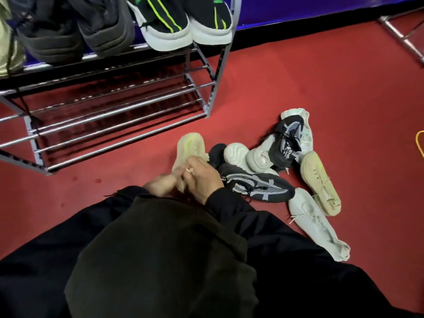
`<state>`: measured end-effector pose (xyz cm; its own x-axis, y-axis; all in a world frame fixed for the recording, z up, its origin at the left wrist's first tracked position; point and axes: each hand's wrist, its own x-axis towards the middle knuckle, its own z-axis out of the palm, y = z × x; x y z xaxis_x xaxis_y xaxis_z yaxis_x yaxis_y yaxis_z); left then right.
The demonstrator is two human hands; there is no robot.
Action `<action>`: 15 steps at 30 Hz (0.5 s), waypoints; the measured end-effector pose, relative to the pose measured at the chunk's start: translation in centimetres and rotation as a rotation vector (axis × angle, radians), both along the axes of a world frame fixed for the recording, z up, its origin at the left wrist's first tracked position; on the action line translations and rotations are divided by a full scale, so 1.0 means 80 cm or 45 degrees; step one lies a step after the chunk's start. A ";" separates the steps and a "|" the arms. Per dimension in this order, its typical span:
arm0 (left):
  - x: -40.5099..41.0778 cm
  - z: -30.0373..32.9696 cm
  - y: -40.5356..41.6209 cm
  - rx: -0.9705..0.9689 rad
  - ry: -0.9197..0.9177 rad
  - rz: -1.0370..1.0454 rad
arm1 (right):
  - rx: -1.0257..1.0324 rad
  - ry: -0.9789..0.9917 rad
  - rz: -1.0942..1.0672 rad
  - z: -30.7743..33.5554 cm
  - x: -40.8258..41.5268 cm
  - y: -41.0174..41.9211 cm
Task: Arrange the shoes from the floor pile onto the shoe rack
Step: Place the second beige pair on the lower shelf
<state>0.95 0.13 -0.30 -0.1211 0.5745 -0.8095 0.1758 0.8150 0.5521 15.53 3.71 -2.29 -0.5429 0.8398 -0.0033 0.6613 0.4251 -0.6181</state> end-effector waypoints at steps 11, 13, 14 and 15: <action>0.044 0.020 0.020 0.006 -0.692 0.206 | -0.091 0.348 -0.338 0.050 0.094 -0.018; 0.074 0.024 0.022 0.042 -0.697 0.197 | -0.085 0.401 -0.604 0.046 0.141 -0.020; 0.088 0.028 0.023 0.065 -0.698 0.198 | -0.082 0.397 -0.766 0.038 0.168 -0.017; 0.101 0.031 0.023 0.095 -0.697 0.195 | -0.062 0.388 -0.929 0.031 0.194 -0.011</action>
